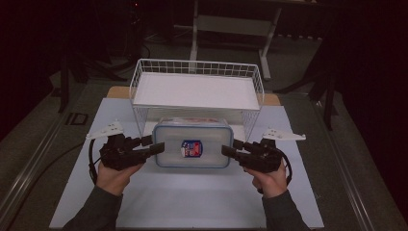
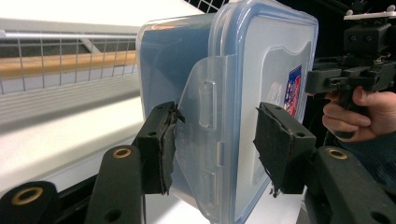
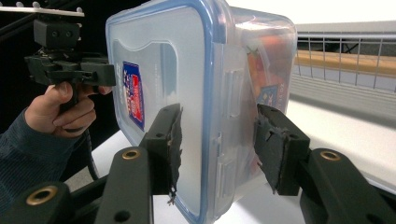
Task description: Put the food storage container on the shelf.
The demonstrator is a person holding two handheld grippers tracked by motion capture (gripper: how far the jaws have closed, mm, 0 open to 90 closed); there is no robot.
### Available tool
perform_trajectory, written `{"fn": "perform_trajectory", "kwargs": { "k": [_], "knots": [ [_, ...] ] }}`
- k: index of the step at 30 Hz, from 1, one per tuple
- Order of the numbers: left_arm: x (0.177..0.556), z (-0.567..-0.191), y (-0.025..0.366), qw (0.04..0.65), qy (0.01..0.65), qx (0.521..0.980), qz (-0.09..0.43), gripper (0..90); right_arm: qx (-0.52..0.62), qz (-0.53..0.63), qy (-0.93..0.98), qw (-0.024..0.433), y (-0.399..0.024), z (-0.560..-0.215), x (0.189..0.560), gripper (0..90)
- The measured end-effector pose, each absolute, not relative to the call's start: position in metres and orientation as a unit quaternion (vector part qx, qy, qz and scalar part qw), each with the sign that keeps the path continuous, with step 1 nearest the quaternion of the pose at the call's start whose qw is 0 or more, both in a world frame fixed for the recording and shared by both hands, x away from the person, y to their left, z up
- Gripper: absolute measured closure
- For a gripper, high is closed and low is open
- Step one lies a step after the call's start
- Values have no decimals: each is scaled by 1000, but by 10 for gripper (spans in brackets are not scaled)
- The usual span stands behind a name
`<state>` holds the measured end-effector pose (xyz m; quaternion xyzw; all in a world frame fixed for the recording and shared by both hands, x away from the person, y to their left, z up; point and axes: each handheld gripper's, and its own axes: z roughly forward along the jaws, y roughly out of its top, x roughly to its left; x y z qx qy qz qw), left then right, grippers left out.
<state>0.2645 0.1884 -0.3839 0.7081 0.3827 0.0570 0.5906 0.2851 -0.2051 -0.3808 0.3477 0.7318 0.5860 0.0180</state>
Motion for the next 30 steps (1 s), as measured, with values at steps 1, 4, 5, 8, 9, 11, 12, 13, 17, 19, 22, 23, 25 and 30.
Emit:
{"fn": "perform_trajectory", "kwargs": {
  "k": [1, 4, 5, 8, 9, 11, 12, 13, 17, 19, 22, 23, 25, 30],
  "knots": [
    [265, -382, 188, 591, 382, 708, 59, 490, 348, 588, 730, 17, -205, -380, 286, 527],
    [267, -378, 188, 594, 380, 706, 62, 490, 348, 592, 727, 19, -206, -377, 288, 527],
    [268, -377, 188, 594, 379, 707, 63, 490, 347, 593, 726, 20, -206, -376, 288, 527],
    [269, -373, 188, 596, 376, 706, 64, 490, 345, 593, 727, 23, -206, -372, 289, 527],
    [270, -372, 188, 598, 375, 705, 65, 490, 344, 594, 727, 25, -206, -371, 289, 527],
    [271, -370, 188, 601, 375, 703, 66, 490, 343, 594, 728, 28, -206, -367, 290, 527],
    [271, -369, 189, 601, 375, 703, 67, 490, 342, 594, 728, 30, -205, -365, 291, 527],
    [272, -368, 189, 602, 374, 702, 67, 490, 341, 594, 728, 30, -205, -364, 291, 527],
    [274, -362, 191, 605, 372, 700, 74, 490, 336, 597, 728, 34, -203, -358, 294, 527],
    [276, -359, 192, 606, 370, 700, 76, 490, 334, 599, 727, 35, -203, -356, 296, 527],
    [278, -354, 193, 610, 367, 698, 80, 490, 331, 602, 725, 38, -201, -351, 298, 528],
    [279, -352, 194, 610, 367, 697, 82, 490, 330, 604, 724, 41, -201, -350, 299, 528],
    [281, -349, 195, 613, 365, 696, 84, 490, 329, 605, 724, 42, -200, -347, 301, 528],
    [284, -343, 196, 615, 363, 694, 90, 490, 323, 608, 724, 47, -198, -340, 306, 528]
  ]
}}
